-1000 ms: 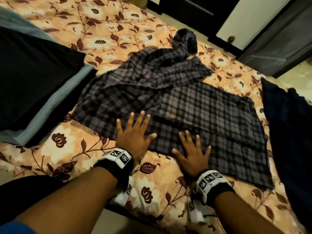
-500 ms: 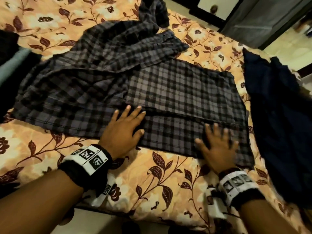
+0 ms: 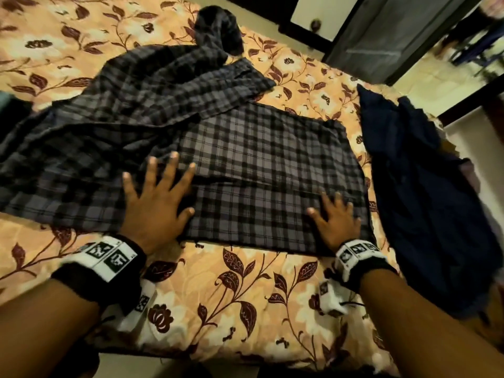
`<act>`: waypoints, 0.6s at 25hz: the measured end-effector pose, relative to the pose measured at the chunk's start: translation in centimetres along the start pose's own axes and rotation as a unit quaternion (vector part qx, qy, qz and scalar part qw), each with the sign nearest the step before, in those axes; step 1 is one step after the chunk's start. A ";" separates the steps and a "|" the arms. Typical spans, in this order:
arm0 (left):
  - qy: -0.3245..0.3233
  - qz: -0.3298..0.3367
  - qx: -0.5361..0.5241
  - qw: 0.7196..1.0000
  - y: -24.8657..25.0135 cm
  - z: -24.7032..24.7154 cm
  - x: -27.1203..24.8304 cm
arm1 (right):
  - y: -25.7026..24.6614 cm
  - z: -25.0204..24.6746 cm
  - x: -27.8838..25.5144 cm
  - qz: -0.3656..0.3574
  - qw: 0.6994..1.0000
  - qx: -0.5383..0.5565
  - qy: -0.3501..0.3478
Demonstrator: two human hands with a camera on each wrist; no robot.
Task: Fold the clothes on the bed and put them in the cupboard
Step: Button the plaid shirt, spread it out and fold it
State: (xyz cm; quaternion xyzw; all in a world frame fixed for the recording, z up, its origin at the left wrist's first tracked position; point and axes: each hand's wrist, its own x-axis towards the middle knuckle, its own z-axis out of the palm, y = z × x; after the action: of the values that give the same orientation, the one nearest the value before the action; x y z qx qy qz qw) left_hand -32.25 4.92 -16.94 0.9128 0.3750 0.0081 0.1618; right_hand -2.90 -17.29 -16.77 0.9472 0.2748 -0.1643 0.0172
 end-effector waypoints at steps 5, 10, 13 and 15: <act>-0.102 0.023 0.000 0.994 0.9 1.7 -0.7 | 9.5 0.0 -4.3 0.181 0.951 0.196 0.156; -0.097 0.028 -0.032 0.994 0.4 2.0 -0.4 | 11.0 3.1 -6.5 0.187 0.913 0.336 0.134; -0.099 0.036 -0.031 0.994 0.5 2.1 -0.4 | 11.0 3.6 -6.0 0.209 0.900 0.331 0.190; -0.096 0.036 -0.029 0.994 0.5 2.2 -0.5 | 11.1 3.4 -5.8 0.221 0.888 0.344 0.209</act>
State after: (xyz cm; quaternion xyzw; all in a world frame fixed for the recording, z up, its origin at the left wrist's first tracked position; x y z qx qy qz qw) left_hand -31.96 3.65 -18.82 0.9173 0.3239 -0.0626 0.2229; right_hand -2.68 -30.07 -18.75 0.9423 -0.0177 -0.0393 -0.3320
